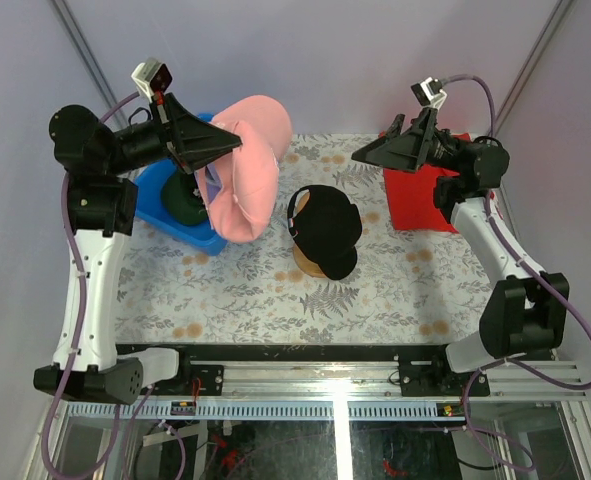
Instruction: Stack the hats
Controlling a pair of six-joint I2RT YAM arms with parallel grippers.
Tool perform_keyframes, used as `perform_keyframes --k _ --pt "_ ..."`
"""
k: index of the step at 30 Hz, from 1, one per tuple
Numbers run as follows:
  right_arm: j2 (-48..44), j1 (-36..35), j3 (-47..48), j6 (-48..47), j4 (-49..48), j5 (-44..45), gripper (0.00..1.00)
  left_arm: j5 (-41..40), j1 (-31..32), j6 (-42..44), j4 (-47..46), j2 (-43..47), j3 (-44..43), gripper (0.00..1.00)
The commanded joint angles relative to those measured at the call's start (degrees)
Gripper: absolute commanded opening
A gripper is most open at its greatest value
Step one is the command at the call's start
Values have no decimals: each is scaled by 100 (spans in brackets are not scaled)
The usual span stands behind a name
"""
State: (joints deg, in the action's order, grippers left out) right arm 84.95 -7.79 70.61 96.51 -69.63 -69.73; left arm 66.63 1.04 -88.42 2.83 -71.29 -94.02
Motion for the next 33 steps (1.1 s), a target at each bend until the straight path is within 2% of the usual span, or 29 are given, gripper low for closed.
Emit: perform_keyframes --k 1,10,14,18,21,33 --pt "53 -114 421 741 -1377 -201 99 240 182 -871 -399 262 29 0" --pt "307 -866 998 -1029 203 -117 94 304 241 -1349 -340 724 418 0" --pt "404 -1066 1256 -1735 768 87 92 353 305 -1576 -343 739 326 0" --pt "549 -1281 1645 -2701 1826 200 92 454 309 -1795 -337 756 221 0" --pt "680 -1423 1803 -2925 2076 292 92 451 304 -1898 -376 756 162 0" --pt "818 -1884 1811 -3081 2034 694 94 467 308 -2689 -1447 679 324 0"
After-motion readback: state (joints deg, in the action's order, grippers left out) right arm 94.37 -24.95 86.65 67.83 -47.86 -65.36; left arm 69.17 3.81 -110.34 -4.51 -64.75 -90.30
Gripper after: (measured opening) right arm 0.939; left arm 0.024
